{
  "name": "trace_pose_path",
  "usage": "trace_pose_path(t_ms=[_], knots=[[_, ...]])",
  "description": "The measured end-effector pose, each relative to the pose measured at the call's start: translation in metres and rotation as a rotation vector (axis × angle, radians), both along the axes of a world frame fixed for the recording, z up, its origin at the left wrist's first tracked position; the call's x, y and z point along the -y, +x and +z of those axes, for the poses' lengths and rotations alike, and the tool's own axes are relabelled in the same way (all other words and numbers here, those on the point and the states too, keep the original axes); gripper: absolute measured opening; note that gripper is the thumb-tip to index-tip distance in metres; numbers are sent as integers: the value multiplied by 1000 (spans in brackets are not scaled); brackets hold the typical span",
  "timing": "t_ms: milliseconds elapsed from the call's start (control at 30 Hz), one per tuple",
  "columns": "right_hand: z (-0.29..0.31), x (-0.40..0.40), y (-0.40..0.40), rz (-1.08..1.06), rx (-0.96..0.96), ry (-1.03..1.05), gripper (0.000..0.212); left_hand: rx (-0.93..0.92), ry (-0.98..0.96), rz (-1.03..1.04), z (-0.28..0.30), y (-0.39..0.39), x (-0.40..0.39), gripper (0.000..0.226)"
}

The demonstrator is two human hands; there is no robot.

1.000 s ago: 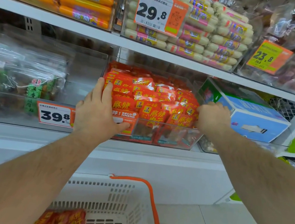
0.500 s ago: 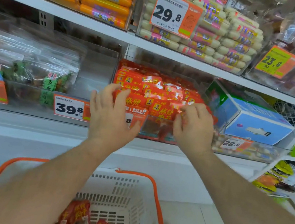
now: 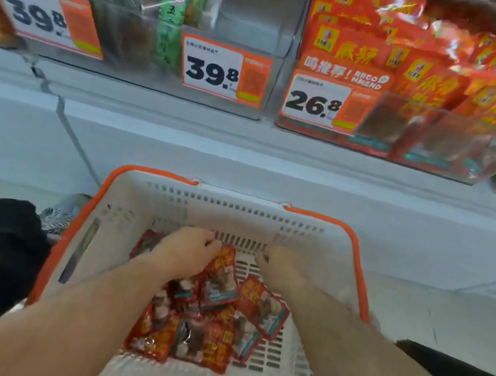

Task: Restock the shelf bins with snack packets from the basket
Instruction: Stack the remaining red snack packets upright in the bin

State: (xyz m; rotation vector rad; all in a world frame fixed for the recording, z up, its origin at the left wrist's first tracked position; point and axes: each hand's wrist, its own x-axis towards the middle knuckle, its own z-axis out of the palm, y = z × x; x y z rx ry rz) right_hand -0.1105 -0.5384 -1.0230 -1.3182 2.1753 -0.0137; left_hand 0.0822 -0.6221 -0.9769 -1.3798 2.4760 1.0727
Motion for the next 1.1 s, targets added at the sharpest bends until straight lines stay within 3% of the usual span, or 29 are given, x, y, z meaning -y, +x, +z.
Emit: trace_pose_path(t_ms=[33, 100, 267, 333, 433, 633, 800, 900, 1100], knots=[[-15, -5, 2, -27, 28, 60, 16, 18, 30, 2, -7, 2, 0, 31], [-40, -16, 7, -54, 76, 172, 53, 54, 86, 6, -18, 4, 1, 13], [-81, -41, 19, -108, 64, 310, 100, 98, 178, 38, -33, 10, -1, 31], [-93, -49, 22, -92, -20, 311, 105, 120, 187, 29, -36, 12, -1, 30], [-100, -58, 25, -129, -55, 292, 90, 121, 183, 36, -39, 9, -1, 25], [-99, -61, 0, -295, 213, 303, 17, 108, 165, 19, -32, 2, -7, 23], [-34, -48, -21, -224, 232, 261, 7, 54, 164, -9, -18, -9, -18, 23], [19, -34, -25, -254, 292, 136, 14, -21, 166, 15, -5, -17, -24, 26], [115, -14, -33, -170, 372, -192, 5, -412, 321, 99, 40, -39, -26, 39]])
